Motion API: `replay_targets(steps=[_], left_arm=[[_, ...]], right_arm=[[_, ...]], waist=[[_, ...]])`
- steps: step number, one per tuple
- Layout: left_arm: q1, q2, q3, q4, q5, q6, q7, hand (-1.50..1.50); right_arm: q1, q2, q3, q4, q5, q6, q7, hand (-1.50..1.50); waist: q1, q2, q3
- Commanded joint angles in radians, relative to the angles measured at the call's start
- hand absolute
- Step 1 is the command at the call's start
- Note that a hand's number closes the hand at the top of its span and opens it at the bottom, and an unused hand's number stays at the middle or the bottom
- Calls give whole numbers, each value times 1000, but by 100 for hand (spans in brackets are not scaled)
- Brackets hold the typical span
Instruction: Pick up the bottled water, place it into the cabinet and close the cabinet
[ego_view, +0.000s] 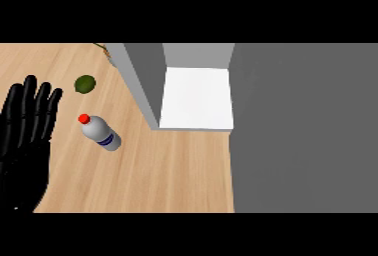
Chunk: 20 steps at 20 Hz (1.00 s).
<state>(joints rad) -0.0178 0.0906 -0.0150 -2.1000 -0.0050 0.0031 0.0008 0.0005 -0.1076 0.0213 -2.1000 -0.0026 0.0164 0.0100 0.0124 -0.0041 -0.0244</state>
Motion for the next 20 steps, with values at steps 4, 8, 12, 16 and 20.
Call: replay_targets(steps=[4, 8, 12, 16, 20], left_arm=[[-82, 55, 164, 105, 101, -24, -4, -150], [-98, 52, 212, 196, 206, -3, 190, -150], [-97, 86, 222, 99, 250, 7, 332, -150], [-16, 25, 128, -14, 157, 58, 353, -150], [32, 20, 138, -3, 138, 46, 325, -150]], right_arm=[[43, -19, -34, -174, -100, 41, 76, -150], [178, 18, 37, -124, -207, 88, 149, -150], [300, -28, 1, -242, -300, 129, 224, -150], [380, -11, 31, -336, -283, 136, 240, -150], [501, 50, 131, -371, -185, 148, 171, -150]], waist=[[-20, 3, 24], [-30, 1, 25], [-22, -1, 25], [-18, 1, 25], [-19, 2, 25]])
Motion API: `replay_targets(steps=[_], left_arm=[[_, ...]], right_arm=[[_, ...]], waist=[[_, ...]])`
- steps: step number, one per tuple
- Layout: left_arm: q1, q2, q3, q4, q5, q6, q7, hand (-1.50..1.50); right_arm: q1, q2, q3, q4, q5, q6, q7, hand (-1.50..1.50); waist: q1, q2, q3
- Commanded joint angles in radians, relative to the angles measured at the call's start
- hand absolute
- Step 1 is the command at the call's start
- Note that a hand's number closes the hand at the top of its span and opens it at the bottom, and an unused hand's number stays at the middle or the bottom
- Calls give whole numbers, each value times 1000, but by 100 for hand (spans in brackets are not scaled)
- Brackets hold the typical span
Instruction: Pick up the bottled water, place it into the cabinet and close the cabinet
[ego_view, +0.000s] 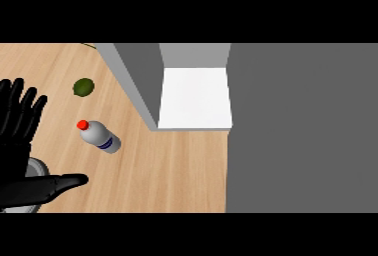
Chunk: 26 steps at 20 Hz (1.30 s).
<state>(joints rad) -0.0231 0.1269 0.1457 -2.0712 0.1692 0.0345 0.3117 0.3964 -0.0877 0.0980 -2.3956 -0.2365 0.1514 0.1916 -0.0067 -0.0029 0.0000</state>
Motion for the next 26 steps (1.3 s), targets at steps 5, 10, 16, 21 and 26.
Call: replay_targets(steps=[5, 10, 16, 21, 26], left_arm=[[78, 8, 24, -14, -2, -26, 6, -150], [89, -37, 10, 34, -75, 16, -66, -150], [38, -23, 65, 212, -109, 32, -162, -150], [64, 8, 116, 334, -69, -28, -249, -150], [46, -22, 123, 550, -61, -62, -414, -150]], right_arm=[[161, -14, -14, -171, -46, 48, 27, -150], [176, -4, 24, -210, -14, 21, 52, -150], [277, -25, -24, -196, -58, 94, -59, -150], [405, -19, -27, -216, -44, 154, -150, -150], [400, 2, 18, -221, 2, 131, -136, -150]], waist=[[-1, 0, 0], [-2, 1, -1], [-9, 2, 0], [-12, 0, -1], [-7, 3, -2]])
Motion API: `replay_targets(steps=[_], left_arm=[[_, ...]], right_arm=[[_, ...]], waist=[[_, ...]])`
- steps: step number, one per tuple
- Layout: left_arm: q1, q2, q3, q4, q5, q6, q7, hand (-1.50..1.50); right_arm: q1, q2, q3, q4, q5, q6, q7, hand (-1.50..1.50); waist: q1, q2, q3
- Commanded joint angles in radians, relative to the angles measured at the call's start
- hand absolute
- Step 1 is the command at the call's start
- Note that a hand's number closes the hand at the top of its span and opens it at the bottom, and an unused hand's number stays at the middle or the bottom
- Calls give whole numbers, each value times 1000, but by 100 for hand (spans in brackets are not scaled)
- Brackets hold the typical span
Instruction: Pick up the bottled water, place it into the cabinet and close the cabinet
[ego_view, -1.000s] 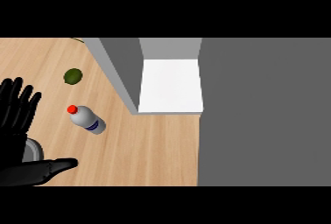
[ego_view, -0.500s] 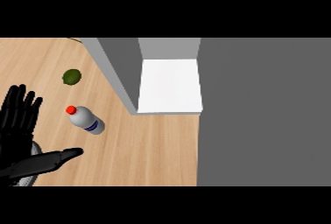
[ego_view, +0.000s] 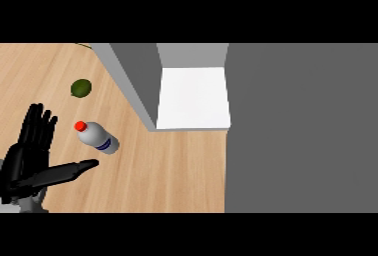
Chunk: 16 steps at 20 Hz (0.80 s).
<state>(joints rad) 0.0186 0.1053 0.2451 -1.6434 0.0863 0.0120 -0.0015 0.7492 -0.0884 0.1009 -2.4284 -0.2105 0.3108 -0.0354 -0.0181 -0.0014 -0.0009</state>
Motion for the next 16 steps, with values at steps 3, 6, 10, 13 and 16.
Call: replay_targets(steps=[3, 6, 10, 13, 16], left_arm=[[-92, 23, 51, 270, -6, -18, -169, -150], [-83, 19, 85, 358, 17, -25, -230, -150], [-166, 7, 93, 551, -17, 2, -369, -150], [-141, 42, 138, 669, 5, -51, -490, -150], [-195, 56, 159, 794, 14, -57, -518, -150]], right_arm=[[44, 1, 14, -188, -32, -21, 67, -150], [190, -5, 2, -162, -33, 62, -67, -150], [149, -34, -37, -171, -66, 54, -34, -150], [211, -21, 15, -194, -26, 58, -41, -150], [235, -46, -40, -194, -87, 94, -78, -150]], waist=[[-1, 3, -1], [-13, -2, 0], [-6, 3, -1], [-8, 2, -2], [-12, 3, -2]])
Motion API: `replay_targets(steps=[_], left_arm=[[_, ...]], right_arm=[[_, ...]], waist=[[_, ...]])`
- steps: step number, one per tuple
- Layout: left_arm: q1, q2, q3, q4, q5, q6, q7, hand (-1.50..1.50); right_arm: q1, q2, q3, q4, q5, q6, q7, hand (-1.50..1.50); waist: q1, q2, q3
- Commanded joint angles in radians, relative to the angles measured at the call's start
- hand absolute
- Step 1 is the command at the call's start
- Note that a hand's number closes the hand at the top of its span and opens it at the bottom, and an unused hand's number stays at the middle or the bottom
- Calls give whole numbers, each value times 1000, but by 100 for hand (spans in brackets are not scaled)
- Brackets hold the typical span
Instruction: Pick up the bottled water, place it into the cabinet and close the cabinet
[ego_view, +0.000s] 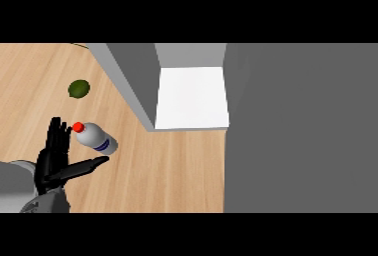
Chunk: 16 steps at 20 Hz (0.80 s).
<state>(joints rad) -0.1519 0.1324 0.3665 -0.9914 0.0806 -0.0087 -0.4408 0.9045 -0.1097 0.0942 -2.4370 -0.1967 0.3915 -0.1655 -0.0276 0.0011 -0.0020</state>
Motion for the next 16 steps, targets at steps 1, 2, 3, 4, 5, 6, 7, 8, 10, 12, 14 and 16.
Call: replay_targets(steps=[1, 2, 3, 4, 5, 6, 7, 8, 10, 12, 14, 16], left_arm=[[-80, 32, 28, 189, 24, -61, -95, -150], [-81, 10, 18, 222, 14, -60, -127, -150], [-73, 25, 22, 211, 47, -124, -98, -150], [-94, 37, 35, 276, 52, -149, -149, -150], [-70, 58, 30, 266, 65, -206, -121, -150], [-122, 64, 37, 374, 46, -194, -176, -150], [-134, 29, 10, 341, 36, -176, -156, -150], [-115, 22, 28, 415, 36, -206, -266, -150], [-182, 15, 20, 449, 29, -184, -254, -150], [-184, 10, 37, 499, 38, -190, -285, -150], [-202, 43, 73, 562, 66, -227, -325, -150], [-236, 23, 79, 590, 66, -196, -352, 150]], right_arm=[[13, 10, 34, -151, -41, -26, 91, -150], [62, 33, 88, -151, -5, -16, 57, -150], [94, 22, 53, -157, -20, -2, 22, -150], [47, -4, 12, -143, -50, -2, 42, -150], [63, -22, -13, -180, -98, 4, 54, -150], [56, 7, 16, -105, -29, 3, 9, -150], [51, -5, -9, -124, -54, 8, 10, -150], [80, 13, 48, -155, -11, -6, 26, -150], [67, -24, -17, -150, -76, 13, 30, -150], [129, -18, -10, -197, -85, 19, 16, -150], [137, -3, 12, -161, -59, 22, -7, -150], [131, -14, -7, -151, -65, 38, -32, -150]], waist=[[7, 3, 0], [-1, 2, -1], [-2, -1, 0], [2, 2, -1], [5, 2, -1], [-3, 3, -1], [2, 1, 0], [-10, 6, -3], [-4, 4, -1], [-13, 4, -2], [-13, 5, -2], [-9, 5, -1]])
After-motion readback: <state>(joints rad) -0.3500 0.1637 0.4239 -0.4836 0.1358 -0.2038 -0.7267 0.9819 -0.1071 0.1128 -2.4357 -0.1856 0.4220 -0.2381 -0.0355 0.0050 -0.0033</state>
